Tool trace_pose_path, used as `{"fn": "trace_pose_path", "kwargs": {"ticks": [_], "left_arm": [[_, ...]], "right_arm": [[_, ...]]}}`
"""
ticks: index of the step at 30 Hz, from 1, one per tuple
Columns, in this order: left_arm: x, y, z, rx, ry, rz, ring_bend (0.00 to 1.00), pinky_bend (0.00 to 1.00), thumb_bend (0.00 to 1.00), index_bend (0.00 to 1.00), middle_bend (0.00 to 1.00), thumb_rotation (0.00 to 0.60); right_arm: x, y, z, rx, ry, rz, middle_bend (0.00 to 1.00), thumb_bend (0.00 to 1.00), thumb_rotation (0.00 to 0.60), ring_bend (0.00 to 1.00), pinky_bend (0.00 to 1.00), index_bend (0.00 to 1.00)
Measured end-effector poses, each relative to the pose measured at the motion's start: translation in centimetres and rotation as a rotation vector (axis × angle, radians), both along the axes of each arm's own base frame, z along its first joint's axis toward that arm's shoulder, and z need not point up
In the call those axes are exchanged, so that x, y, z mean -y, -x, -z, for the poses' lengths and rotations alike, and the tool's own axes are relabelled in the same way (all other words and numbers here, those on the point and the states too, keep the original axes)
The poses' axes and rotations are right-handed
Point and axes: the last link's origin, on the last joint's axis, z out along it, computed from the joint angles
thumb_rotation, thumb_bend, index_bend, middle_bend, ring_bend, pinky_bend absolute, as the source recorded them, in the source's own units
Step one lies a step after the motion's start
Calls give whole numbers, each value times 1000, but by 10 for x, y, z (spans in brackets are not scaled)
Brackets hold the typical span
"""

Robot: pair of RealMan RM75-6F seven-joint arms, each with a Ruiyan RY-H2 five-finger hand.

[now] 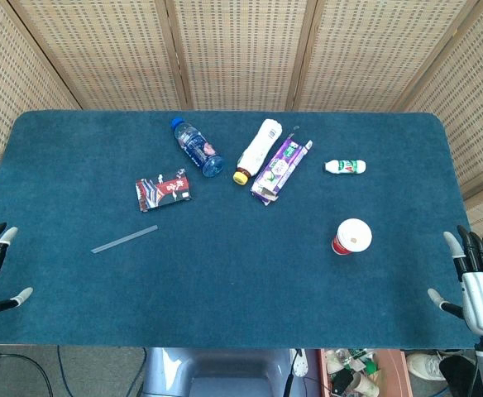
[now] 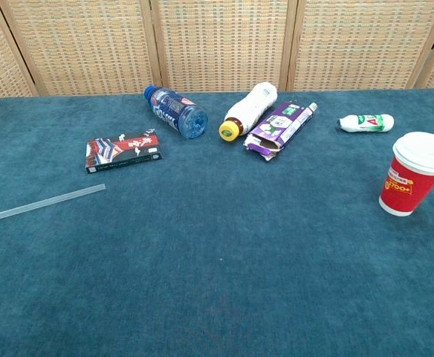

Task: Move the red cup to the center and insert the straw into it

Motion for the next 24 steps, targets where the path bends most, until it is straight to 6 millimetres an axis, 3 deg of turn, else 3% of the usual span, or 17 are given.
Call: {"fn": "trace_pose_path", "kwargs": {"ticks": [13,18,24], "left_arm": [[-2,0,3,-5,-23,30,0,0,46,0,0,600],[-9,3,6,-3,-13,17,0,0,47,0,0,600],[-18,5,9,-8,-14,-1,0,0,47,0,0,600]], "right_arm": [[9,-6,4,70,-63,-23,0,0,600,0,0,0],[40,-19,7,69,-143,-71,13,0,600,0,5,0],[86,-40,20,75,-292,-105,138,0,600,15,118,76]]}}
